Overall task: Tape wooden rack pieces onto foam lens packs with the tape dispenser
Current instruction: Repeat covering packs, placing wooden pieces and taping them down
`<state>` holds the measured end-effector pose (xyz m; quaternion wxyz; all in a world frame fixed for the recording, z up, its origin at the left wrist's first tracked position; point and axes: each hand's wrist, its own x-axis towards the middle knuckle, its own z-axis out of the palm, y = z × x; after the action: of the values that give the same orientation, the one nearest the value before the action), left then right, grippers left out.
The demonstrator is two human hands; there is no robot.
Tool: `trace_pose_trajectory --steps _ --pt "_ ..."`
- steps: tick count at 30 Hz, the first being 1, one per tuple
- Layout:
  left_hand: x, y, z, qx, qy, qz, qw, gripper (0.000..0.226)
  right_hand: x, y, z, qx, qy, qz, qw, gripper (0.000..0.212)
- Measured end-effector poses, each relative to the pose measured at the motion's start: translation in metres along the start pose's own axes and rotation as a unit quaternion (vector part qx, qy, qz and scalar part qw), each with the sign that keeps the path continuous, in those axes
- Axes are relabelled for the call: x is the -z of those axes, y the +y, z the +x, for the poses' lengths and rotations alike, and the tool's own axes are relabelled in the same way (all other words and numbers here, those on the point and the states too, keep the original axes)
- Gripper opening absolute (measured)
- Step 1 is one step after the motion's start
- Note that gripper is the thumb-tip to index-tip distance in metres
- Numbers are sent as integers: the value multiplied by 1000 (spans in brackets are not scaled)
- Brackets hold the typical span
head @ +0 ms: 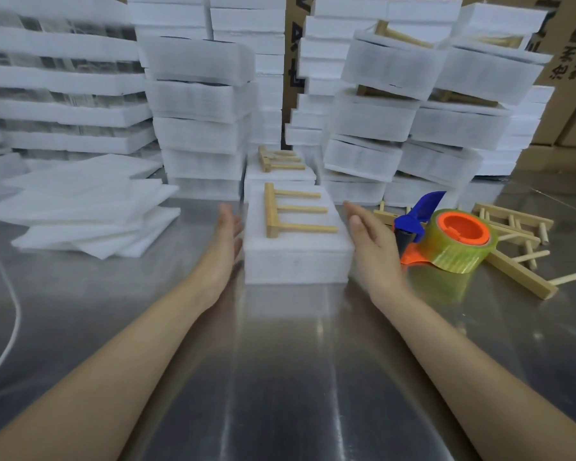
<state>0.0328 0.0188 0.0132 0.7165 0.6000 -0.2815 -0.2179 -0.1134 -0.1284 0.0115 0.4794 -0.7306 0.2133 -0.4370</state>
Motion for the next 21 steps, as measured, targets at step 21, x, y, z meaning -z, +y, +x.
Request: trace_pose_trajectory --steps 21 --pt "1 -7 5 25 33 -8 999 68 49 -6 10 19 182 -22 983 32"
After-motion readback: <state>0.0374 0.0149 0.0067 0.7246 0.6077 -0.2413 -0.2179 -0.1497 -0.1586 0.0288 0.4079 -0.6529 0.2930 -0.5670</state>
